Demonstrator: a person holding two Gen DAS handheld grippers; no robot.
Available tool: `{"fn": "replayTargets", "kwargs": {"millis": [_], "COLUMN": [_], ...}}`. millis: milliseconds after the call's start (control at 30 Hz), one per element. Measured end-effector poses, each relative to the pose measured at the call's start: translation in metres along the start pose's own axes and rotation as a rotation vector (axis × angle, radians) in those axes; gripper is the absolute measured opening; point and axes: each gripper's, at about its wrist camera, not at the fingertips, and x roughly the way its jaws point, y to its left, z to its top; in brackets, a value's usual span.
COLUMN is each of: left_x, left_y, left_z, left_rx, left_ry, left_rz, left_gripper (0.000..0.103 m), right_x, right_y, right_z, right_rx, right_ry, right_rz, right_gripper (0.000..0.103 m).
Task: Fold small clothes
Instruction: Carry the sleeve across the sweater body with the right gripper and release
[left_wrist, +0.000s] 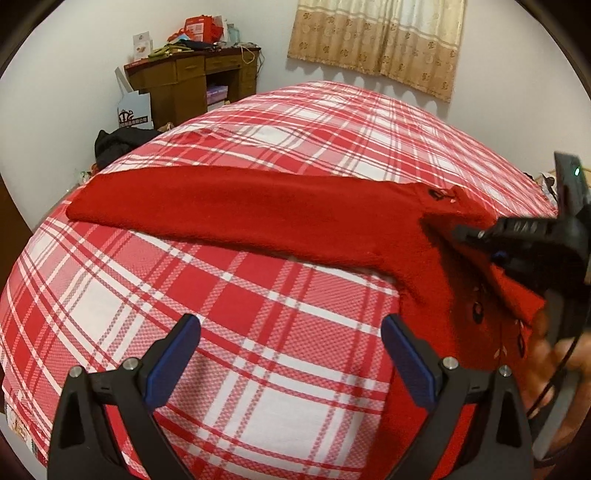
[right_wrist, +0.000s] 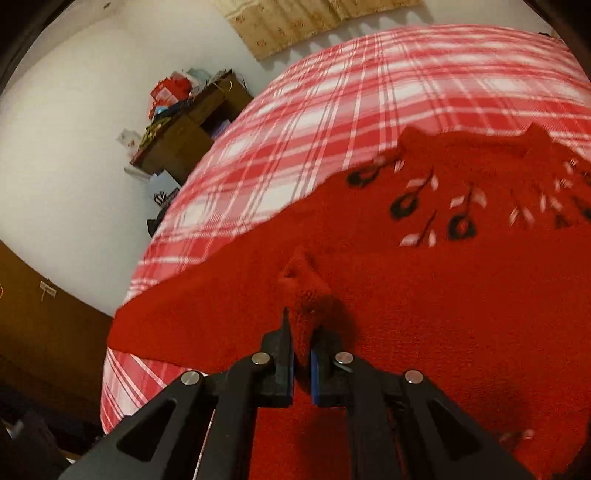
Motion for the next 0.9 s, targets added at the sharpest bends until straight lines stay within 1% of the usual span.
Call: {"fn": "replayTargets", "kwargs": {"millis": [133,300,433,500,533,600,633,667,733,767,833,867,900], "left_x": [0.003,0.004,0.003,0.003,0.002,0.000,0.000,-0.001,-0.001,-0.002,-0.003,-0.003,-0.003], "left_y": [0.003,0.000,-0.001,-0.002,-0.003,-0.005,-0.006,-0.008,-0.015,-0.020,-0.035,-0.044,-0.053], "left_z": [0.000,-0.001,-0.001,0.000,-0.001,-0.001,0.000,0.001,0.004,0.006,0.013,0.017,0.021], "left_rx": [-0.009,-0.003,0.000,0.005,0.009,0.016,0.021,0.025,0.041,0.053,0.095,0.118,0.141], "left_ry": [0.006,0.015,0.015,0.014,0.012,0.008,0.006,0.005,-0.003,-0.011,-0.038,-0.051,-0.064], "left_rz": [-0.001,-0.007,-0.005,0.000,0.003,0.005,0.005,0.003,-0.002,-0.007,-0.015,-0.016,-0.018], "left_gripper": [0.100,0.100,0.100,0.100,0.100,0.100,0.100,0.100,0.100,0.100,0.100,0.100,0.100], "right_x": [0.008,0.017,0.023,0.027,0.027,0.020,0.012,0.000,-0.026,-0.046,-0.071,-0.091,-0.104], "right_y": [-0.002,0.001,0.009,0.014,0.014,0.011,0.008,0.005,-0.007,-0.020,-0.039,-0.055,-0.066], "right_z": [-0.006,-0.006,-0.004,-0.003,-0.002,-0.002,-0.001,-0.001,-0.002,-0.002,-0.002,0.000,0.001], "right_rx": [0.005,0.007,0.008,-0.010,-0.006,0.021,0.023,0.016,0.009,0.008,0.003,-0.003,-0.004], "right_ry": [0.008,0.010,0.015,0.068,0.101,0.137,0.132,0.109,0.036,-0.016,-0.078,-0.139,-0.175], "right_rz": [0.017,0.014,0.047,0.106,0.152,0.273,0.297,0.291,0.241,0.194,0.111,0.020,-0.040], "right_gripper": [0.009,0.009,0.009,0.023,0.035,0.036,0.036,0.036,0.036,0.036,0.036,0.031,0.026]}}
